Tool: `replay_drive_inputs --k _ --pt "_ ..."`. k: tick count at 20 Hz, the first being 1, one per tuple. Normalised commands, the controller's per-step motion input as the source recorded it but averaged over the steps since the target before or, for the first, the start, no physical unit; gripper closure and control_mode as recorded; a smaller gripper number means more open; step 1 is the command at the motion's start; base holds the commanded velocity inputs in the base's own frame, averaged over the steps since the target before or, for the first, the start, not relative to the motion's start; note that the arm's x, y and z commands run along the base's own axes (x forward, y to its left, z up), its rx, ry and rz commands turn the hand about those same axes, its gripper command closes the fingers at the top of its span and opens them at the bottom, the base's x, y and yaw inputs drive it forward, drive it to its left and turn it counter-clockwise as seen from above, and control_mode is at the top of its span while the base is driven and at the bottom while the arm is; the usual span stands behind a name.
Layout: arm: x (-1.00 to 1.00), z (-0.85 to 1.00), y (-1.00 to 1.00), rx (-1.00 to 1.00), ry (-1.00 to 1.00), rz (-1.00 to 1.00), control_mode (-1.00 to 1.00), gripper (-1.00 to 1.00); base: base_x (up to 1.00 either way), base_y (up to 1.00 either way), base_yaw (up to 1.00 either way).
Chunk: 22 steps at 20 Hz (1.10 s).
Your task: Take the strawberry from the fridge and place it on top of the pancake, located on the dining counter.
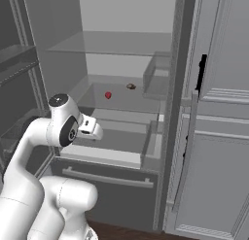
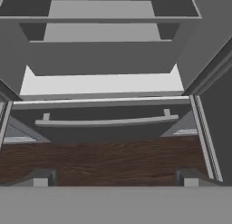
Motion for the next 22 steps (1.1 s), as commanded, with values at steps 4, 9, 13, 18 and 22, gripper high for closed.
replay_drive_inputs --k 4,9,13,18,22 --pt "0.0 0.0 0.0 0.0 0.0 0.0 1.0 -1.0 0.55 0.17 0.0" --pt "0.0 0.0 0.0 0.0 0.0 0.0 1.0 -1.0 0.55 0.19 0.0" --pt "0.0 0.0 0.0 0.0 0.0 0.0 1.0 -1.0 0.51 0.17 0.0" --pt "0.0 0.0 0.0 0.0 0.0 0.0 1.0 -1.0 0.51 0.18 0.0" --pt "0.0 0.0 0.0 0.0 0.0 0.0 1.0 -1.0 0.51 0.18 0.0"
